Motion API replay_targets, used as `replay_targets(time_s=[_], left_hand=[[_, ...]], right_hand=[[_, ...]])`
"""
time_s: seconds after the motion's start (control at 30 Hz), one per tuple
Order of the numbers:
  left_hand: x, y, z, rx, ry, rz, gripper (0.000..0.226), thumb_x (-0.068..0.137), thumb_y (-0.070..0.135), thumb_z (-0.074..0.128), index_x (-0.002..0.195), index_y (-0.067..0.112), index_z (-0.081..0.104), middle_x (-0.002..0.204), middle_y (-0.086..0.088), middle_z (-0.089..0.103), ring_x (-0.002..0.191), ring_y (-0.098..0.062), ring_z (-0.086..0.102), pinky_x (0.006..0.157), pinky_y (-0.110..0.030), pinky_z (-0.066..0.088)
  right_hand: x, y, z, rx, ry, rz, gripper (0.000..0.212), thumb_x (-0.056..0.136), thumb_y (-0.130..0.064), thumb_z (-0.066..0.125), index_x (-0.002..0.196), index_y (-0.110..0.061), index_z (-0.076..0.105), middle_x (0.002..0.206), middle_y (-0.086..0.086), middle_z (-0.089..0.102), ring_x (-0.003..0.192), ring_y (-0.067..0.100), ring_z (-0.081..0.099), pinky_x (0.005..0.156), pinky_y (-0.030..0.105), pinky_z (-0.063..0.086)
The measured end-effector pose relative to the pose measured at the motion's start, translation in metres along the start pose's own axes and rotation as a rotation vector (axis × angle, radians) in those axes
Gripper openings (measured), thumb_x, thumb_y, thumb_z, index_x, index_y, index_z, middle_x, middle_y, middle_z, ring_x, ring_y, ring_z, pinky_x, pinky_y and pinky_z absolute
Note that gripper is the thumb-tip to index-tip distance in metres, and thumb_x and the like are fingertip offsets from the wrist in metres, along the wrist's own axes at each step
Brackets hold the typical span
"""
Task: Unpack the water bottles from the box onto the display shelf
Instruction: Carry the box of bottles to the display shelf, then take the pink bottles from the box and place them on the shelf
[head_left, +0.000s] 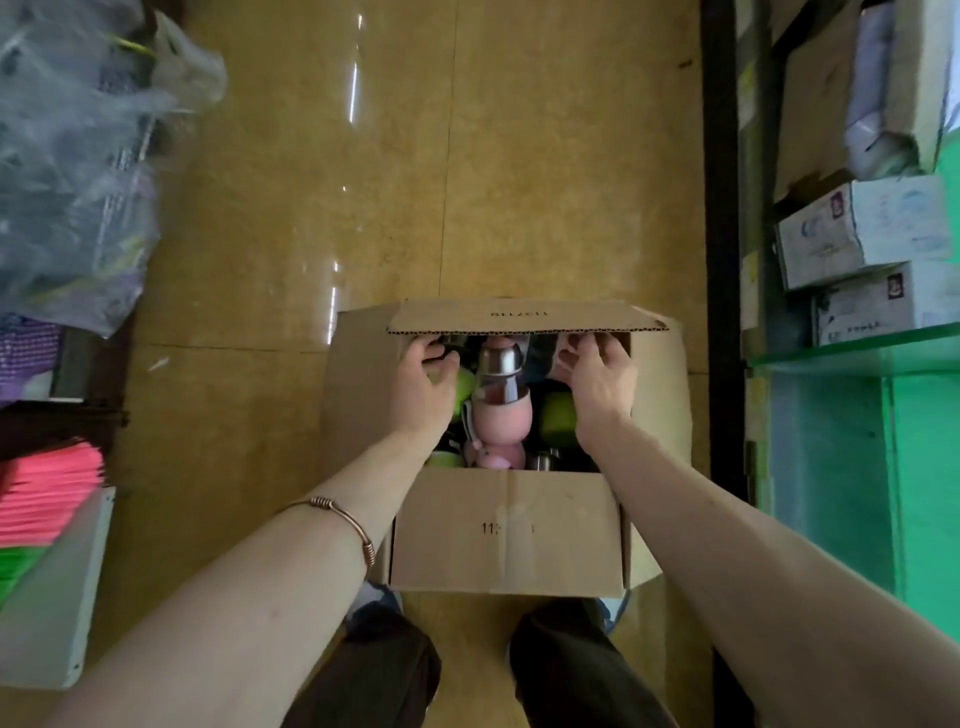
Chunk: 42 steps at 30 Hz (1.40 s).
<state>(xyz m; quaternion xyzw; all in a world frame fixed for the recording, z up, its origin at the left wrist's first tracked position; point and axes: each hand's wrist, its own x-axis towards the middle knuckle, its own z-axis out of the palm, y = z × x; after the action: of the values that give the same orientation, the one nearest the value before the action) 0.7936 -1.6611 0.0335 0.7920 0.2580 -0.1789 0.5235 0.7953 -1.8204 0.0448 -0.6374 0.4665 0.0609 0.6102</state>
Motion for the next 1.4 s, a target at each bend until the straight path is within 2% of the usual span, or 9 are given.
replay_targets(time_s=[0.13,0.23,0.4,0.6,0.7,0.83,0.93,1.1,1.4], left_hand=[[0.045,0.022,0.002,0.481,-0.069,0.363,0.062,0.092,0.008,0.054,0.147,0.024,0.030,0.152,-0.003,0.027,0.140,-0.022,0.026,0.116,-0.040,0.027],[0.079,0.018,0.013,0.805,-0.136,0.442,0.067,0.094,0.010,0.050,0.152,0.018,0.016,0.159,-0.002,0.012,0.146,-0.024,0.010,0.119,-0.038,0.013],[0.112,-0.010,0.038,1.170,-0.128,0.473,0.054,0.102,0.027,0.034,0.152,0.020,0.013,0.159,0.001,0.015,0.147,-0.022,0.010,0.119,-0.043,0.006],[0.125,-0.012,0.042,1.276,-0.022,0.674,0.036,0.098,0.009,0.036,0.132,0.015,0.046,0.129,-0.006,0.055,0.117,-0.028,0.050,0.094,-0.037,0.035],[0.135,-0.008,0.040,1.271,-0.070,0.704,0.032,0.096,0.006,0.039,0.124,0.014,0.052,0.120,-0.007,0.059,0.111,-0.028,0.051,0.082,-0.035,0.037],[0.139,-0.006,0.039,1.314,-0.067,0.697,0.032,0.097,0.006,0.038,0.123,0.012,0.055,0.114,-0.011,0.063,0.109,-0.029,0.051,0.074,-0.034,0.032],[0.131,0.002,0.042,1.302,-0.125,0.600,0.033,0.094,0.004,0.042,0.124,0.011,0.055,0.115,-0.015,0.062,0.108,-0.032,0.054,0.078,-0.037,0.040],[0.090,-0.003,0.033,1.132,-0.213,0.467,0.046,0.098,0.017,0.042,0.142,0.007,0.035,0.146,-0.014,0.035,0.132,-0.034,0.034,0.104,-0.044,0.035],[-0.034,-0.045,-0.001,1.181,-0.502,0.361,0.039,0.097,0.031,0.037,0.134,0.017,0.045,0.132,-0.011,0.043,0.125,-0.031,0.035,0.104,-0.041,0.032]], right_hand=[[0.036,-0.023,0.008,-0.595,-0.212,-0.389,0.052,0.098,-0.023,0.045,0.148,-0.016,0.033,0.147,0.005,0.043,0.134,0.021,0.040,0.109,0.031,0.033],[0.074,-0.019,0.019,-1.060,-0.359,-0.554,0.061,0.097,-0.024,0.048,0.151,-0.011,0.023,0.156,0.009,0.026,0.144,0.023,0.021,0.116,0.031,0.019],[0.111,0.007,0.030,-1.391,-0.372,-0.678,0.051,0.101,-0.023,0.040,0.149,-0.019,0.024,0.157,0.005,0.021,0.146,0.025,0.012,0.118,0.038,0.013],[0.122,0.019,0.037,-1.431,-0.197,-0.894,0.034,0.101,-0.025,0.040,0.133,-0.020,0.049,0.126,0.007,0.056,0.119,0.029,0.048,0.102,0.036,0.030],[0.130,0.005,0.044,-1.378,-0.266,-0.835,0.026,0.097,-0.021,0.046,0.115,-0.015,0.063,0.111,0.011,0.062,0.103,0.033,0.056,0.082,0.036,0.042],[0.137,-0.012,0.050,-1.412,-0.312,-0.691,0.023,0.095,-0.021,0.053,0.112,-0.014,0.067,0.111,0.016,0.062,0.103,0.034,0.058,0.081,0.035,0.046],[0.122,-0.006,0.053,-1.469,-0.257,-0.649,0.025,0.098,-0.014,0.047,0.120,-0.008,0.059,0.119,0.017,0.056,0.111,0.034,0.054,0.084,0.034,0.043],[0.072,0.015,0.030,-1.362,-0.400,-0.619,0.048,0.100,-0.027,0.040,0.139,0.000,0.034,0.151,0.017,0.027,0.142,0.029,0.021,0.115,0.038,0.022],[-0.027,0.047,-0.025,-1.441,-0.568,-0.333,0.044,0.098,-0.039,0.041,0.130,-0.009,0.049,0.130,0.014,0.048,0.121,0.032,0.047,0.095,0.041,0.040]])
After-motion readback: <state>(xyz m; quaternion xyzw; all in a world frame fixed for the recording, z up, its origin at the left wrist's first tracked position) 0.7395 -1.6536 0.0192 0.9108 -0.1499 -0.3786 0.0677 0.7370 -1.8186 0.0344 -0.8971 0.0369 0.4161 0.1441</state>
